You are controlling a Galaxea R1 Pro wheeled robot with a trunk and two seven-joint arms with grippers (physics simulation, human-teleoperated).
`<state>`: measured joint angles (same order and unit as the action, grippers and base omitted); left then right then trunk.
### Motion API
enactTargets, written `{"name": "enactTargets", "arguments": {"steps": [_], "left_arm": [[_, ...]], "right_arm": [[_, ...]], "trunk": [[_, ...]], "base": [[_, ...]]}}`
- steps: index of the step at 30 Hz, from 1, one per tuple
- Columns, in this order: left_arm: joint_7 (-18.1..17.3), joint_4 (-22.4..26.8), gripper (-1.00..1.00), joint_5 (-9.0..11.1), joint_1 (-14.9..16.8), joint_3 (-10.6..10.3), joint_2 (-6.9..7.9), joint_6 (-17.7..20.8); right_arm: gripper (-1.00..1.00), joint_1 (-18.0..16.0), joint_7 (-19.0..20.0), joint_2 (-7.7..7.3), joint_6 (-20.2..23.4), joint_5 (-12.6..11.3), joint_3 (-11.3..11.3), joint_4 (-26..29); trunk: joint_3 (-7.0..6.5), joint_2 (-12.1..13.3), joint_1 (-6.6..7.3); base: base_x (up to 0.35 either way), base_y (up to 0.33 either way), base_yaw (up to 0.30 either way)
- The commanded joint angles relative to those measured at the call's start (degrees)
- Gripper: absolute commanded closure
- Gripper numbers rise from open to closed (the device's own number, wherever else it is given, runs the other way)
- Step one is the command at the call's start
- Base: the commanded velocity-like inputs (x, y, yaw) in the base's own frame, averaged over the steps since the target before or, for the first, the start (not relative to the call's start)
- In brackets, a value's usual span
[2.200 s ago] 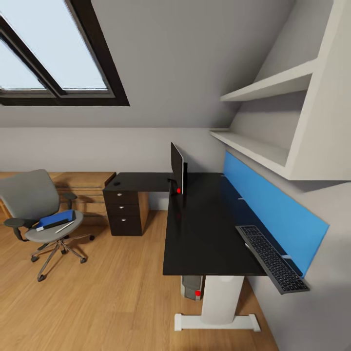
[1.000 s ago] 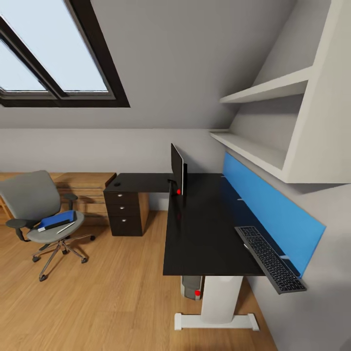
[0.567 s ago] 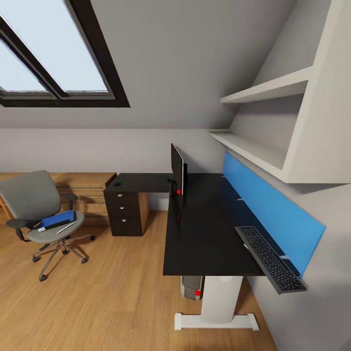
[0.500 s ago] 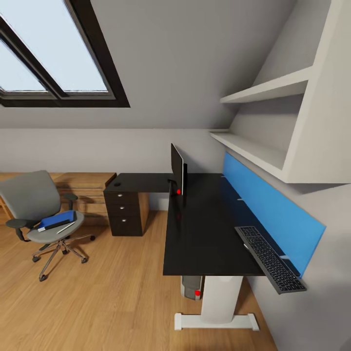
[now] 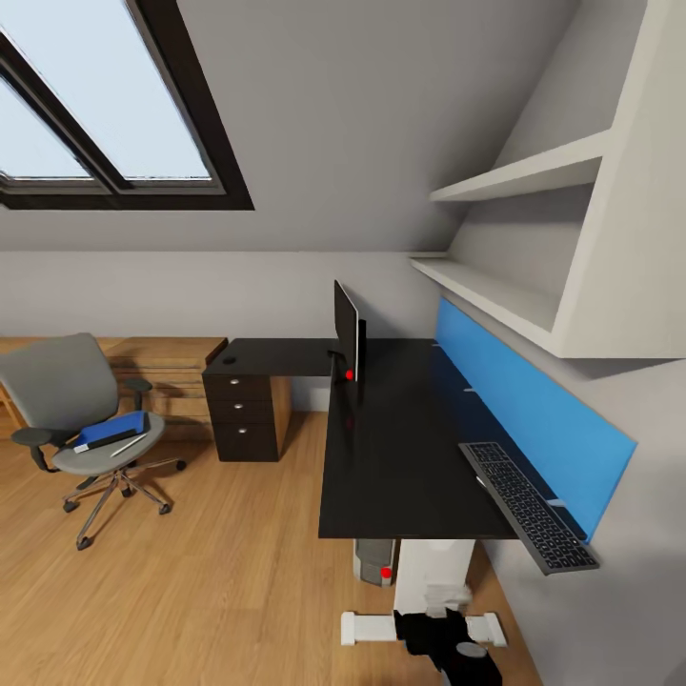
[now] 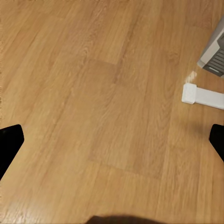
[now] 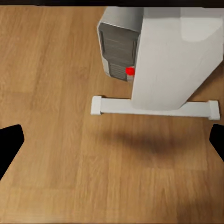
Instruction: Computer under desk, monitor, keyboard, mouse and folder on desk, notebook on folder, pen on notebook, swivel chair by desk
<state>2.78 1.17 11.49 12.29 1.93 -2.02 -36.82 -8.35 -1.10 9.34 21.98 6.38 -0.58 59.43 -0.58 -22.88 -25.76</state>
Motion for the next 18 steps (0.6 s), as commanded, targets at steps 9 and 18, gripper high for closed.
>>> {"name": "enactTargets", "arguments": {"steps": [9,18], "left_arm": [[-0.1,0.0,-1.00,0.3,0.0,0.2,0.16,-0.2],[-0.3,0.0,-1.00,0.4,0.0,0.2,0.18,0.2]], "right_arm": [[-1.00,-3.0,0.3,-0.09,14.1,0.7,-1.5,19.5],[-1.00,-3.4,0.7,-1.42,12.5,0.6,-0.6,18.7]], "trunk": [[0.03,0.0,-0.02],[0.03,0.0,-0.02]], "base": [[0.000,0.000,0.000],[0.087,-0.067,0.000]]}}
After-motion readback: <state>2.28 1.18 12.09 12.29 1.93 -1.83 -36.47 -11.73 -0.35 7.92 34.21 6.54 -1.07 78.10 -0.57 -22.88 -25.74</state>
